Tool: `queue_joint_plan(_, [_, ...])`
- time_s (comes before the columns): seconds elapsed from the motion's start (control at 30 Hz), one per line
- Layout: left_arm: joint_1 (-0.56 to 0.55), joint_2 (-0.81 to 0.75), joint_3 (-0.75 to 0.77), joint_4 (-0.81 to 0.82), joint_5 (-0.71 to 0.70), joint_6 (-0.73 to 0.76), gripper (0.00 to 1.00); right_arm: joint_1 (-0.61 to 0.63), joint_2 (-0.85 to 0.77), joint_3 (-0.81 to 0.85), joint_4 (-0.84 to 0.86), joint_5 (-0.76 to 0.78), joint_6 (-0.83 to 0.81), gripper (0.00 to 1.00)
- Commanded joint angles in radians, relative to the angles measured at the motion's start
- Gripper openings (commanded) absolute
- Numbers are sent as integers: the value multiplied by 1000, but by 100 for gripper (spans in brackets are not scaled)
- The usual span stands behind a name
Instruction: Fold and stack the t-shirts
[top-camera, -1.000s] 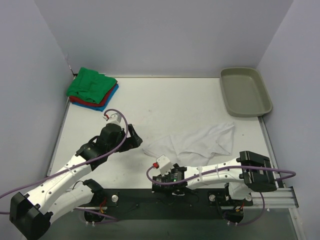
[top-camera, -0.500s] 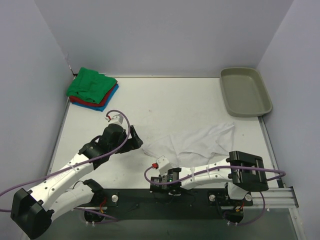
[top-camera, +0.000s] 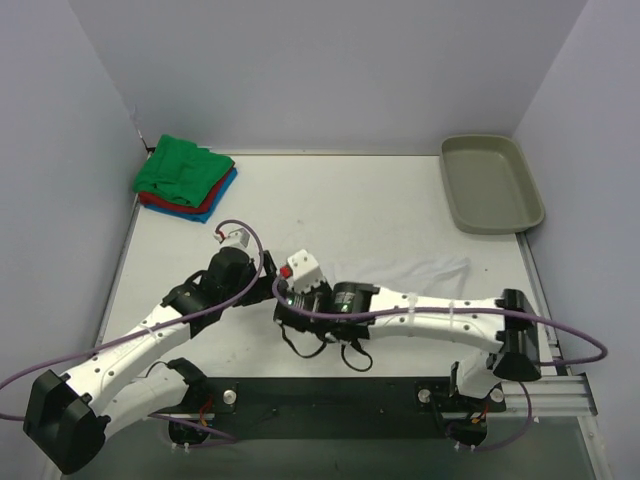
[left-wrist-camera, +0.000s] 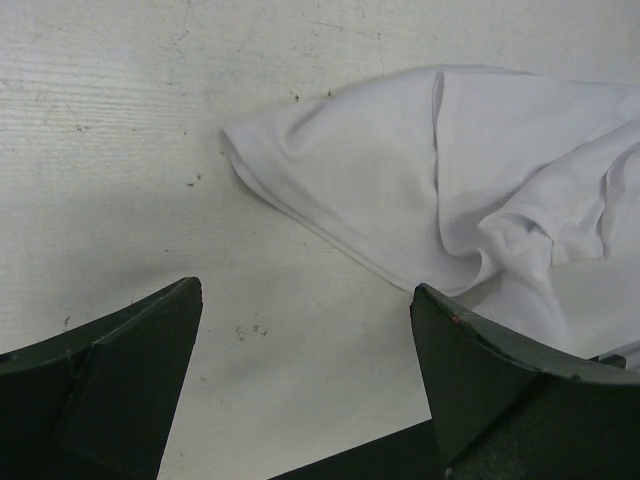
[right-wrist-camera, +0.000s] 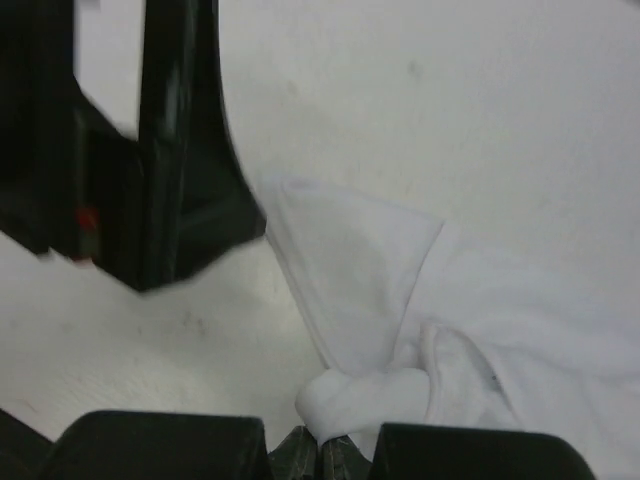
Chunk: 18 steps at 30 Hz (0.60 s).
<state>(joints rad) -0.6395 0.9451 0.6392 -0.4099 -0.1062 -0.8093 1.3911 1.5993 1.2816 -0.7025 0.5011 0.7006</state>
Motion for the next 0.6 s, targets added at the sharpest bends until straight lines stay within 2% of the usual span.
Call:
queue_joint_plan(0.0, [4,7,-4,60,19,-11,95,-61,-177,330,-94,204,-263,0])
queue_joint_plan(0.1, [6,9,-9,65,25,-10,95,-78,-234,508,-129,303,-341,0])
queue_joint_plan(0.2, [6,1,-15,71,25,-8,95,-79,-275,584,-213,343,-359,0])
queue_joint_plan(0.3, [6,-3,-18,74,20,-2,95,-76,-379,517,-259,367,-291,0])
queue_joint_plan(0.4, [8,6,-18,85,17,5,95,-81,-551,336,-275,396,-207,0])
queue_joint_plan(0.43, [6,20,-15,94,19,9,95,-89,-577,271,-281,393,-185,0])
queue_joint_plan(0.57, [8,70,8,114,36,16,95,-106,-648,184,-345,370,-92,0])
